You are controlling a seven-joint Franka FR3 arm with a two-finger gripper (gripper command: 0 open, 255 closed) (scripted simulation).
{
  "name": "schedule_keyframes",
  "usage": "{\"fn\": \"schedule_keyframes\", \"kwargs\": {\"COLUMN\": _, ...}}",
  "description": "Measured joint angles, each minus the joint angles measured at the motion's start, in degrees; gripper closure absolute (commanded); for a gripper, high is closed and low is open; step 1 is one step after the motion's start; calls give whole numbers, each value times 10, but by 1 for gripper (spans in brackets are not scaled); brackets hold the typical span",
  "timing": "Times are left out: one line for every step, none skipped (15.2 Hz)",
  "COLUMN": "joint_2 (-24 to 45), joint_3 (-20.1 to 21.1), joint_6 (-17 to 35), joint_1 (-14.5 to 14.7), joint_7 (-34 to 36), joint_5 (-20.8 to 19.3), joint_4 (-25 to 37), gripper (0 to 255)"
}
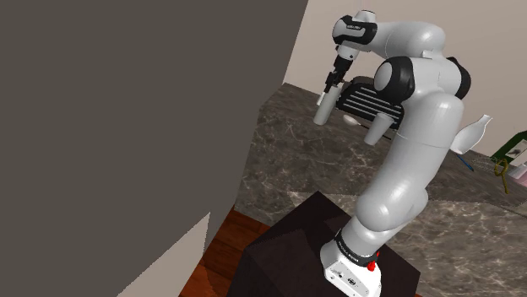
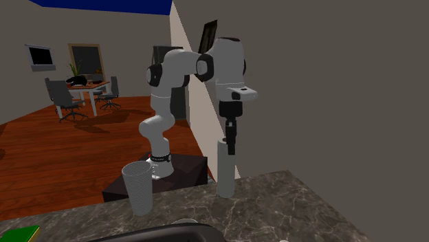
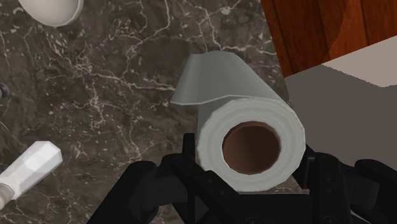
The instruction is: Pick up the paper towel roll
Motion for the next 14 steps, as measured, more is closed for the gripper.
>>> {"fn": "schedule_keyframes", "kwargs": {"joint_2": 0, "joint_3": 0, "joint_6": 0, "joint_1": 0, "joint_7": 1, "joint_5": 0, "joint_4": 0, "gripper": 255}}
{"fn": "schedule_keyframes", "kwargs": {"joint_2": 2, "joint_3": 0, "joint_6": -5, "joint_1": 0, "joint_7": 1, "joint_5": 0, "joint_4": 6, "gripper": 255}}
{"fn": "schedule_keyframes", "kwargs": {"joint_2": 4, "joint_3": 0, "joint_6": -11, "joint_1": -1, "joint_7": 2, "joint_5": 0, "joint_4": 14, "gripper": 255}}
{"fn": "schedule_keyframes", "kwargs": {"joint_2": 6, "joint_3": 0, "joint_6": -20, "joint_1": -3, "joint_7": 1, "joint_5": 2, "joint_4": 25, "gripper": 255}}
{"fn": "schedule_keyframes", "kwargs": {"joint_2": 8, "joint_3": -1, "joint_6": -26, "joint_1": -4, "joint_7": 0, "joint_5": 3, "joint_4": 32, "gripper": 255}}
{"fn": "schedule_keyframes", "kwargs": {"joint_2": 8, "joint_3": -1, "joint_6": -34, "joint_1": -5, "joint_7": 0, "joint_5": 3, "joint_4": 40, "gripper": 255}}
{"fn": "schedule_keyframes", "kwargs": {"joint_2": 11, "joint_3": -1, "joint_6": -43, "joint_1": -6, "joint_7": 1, "joint_5": 4, "joint_4": 52, "gripper": 255}}
{"fn": "schedule_keyframes", "kwargs": {"joint_2": 15, "joint_3": -2, "joint_6": -54, "joint_1": -9, "joint_7": -1, "joint_5": 6, "joint_4": 66, "gripper": 255}}
{"fn": "schedule_keyframes", "kwargs": {"joint_2": 19, "joint_3": -2, "joint_6": -63, "joint_1": -11, "joint_7": -1, "joint_5": 8, "joint_4": 80, "gripper": 255}}
{"fn": "schedule_keyframes", "kwargs": {"joint_2": 20, "joint_3": -2, "joint_6": -71, "joint_1": -12, "joint_7": -1, "joint_5": 9, "joint_4": 87, "gripper": 255}}
{"fn": "schedule_keyframes", "kwargs": {"joint_2": 25, "joint_3": -2, "joint_6": -81, "joint_1": -15, "joint_7": -3, "joint_5": 11, "joint_4": 102, "gripper": 255}}
{"fn": "schedule_keyframes", "kwargs": {"joint_2": 27, "joint_3": -3, "joint_6": -90, "joint_1": -17, "joint_7": -3, "joint_5": 13, "joint_4": 114, "gripper": 255}}
{"fn": "schedule_keyframes", "kwargs": {"joint_2": 30, "joint_3": -3, "joint_6": -99, "joint_1": -19, "joint_7": -3, "joint_5": 14, "joint_4": 126, "gripper": 255}}
{"fn": "schedule_keyframes", "kwargs": {"joint_2": 39, "joint_3": -3, "joint_6": -112, "joint_1": -24, "joint_7": -5, "joint_5": 19, "joint_4": 146, "gripper": 255}}
